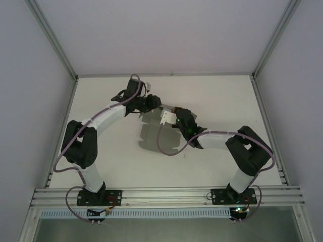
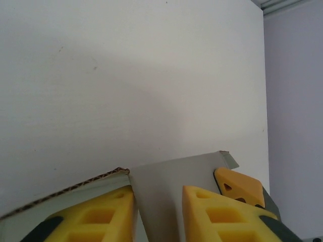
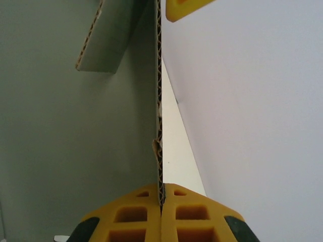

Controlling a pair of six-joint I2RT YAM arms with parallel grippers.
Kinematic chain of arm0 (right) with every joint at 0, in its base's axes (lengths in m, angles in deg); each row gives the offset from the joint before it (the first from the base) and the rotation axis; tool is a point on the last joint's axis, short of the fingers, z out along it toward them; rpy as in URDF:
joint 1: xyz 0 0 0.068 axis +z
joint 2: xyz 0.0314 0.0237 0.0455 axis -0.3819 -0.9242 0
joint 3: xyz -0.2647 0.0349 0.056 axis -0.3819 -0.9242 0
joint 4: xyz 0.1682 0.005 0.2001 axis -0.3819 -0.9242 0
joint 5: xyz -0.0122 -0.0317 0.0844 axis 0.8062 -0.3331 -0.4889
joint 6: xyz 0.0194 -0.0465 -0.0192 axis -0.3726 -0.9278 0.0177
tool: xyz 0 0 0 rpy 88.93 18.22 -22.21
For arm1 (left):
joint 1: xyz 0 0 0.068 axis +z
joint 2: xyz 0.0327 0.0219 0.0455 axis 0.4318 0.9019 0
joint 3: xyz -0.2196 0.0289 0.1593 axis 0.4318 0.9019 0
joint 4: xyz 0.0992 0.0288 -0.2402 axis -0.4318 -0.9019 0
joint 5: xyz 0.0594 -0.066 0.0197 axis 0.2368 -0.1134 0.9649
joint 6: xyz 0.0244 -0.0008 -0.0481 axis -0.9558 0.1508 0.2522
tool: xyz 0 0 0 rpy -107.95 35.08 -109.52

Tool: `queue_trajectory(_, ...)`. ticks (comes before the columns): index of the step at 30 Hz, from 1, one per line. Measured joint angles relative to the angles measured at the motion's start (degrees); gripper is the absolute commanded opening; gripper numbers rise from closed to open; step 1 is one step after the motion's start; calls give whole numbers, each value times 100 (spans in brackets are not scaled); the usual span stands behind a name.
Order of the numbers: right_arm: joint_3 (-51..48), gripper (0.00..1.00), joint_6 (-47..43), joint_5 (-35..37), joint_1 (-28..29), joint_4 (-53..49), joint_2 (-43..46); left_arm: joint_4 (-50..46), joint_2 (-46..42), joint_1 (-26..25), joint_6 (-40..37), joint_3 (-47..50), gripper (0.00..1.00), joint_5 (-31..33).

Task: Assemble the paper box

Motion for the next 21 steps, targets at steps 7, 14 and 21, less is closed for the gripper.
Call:
queue_trajectory(7, -61, 1, 118, 37, 7, 7, 0, 227, 0, -11, 291, 142, 10, 20)
queue_trajectory(14, -61, 2, 210, 63, 52, 9, 2, 275, -13, -24, 203, 229, 48, 223)
queue_trajectory(21, -74, 2, 323, 138, 105, -114, 61, -7, -977, 31, -431, 1073, 80, 1003)
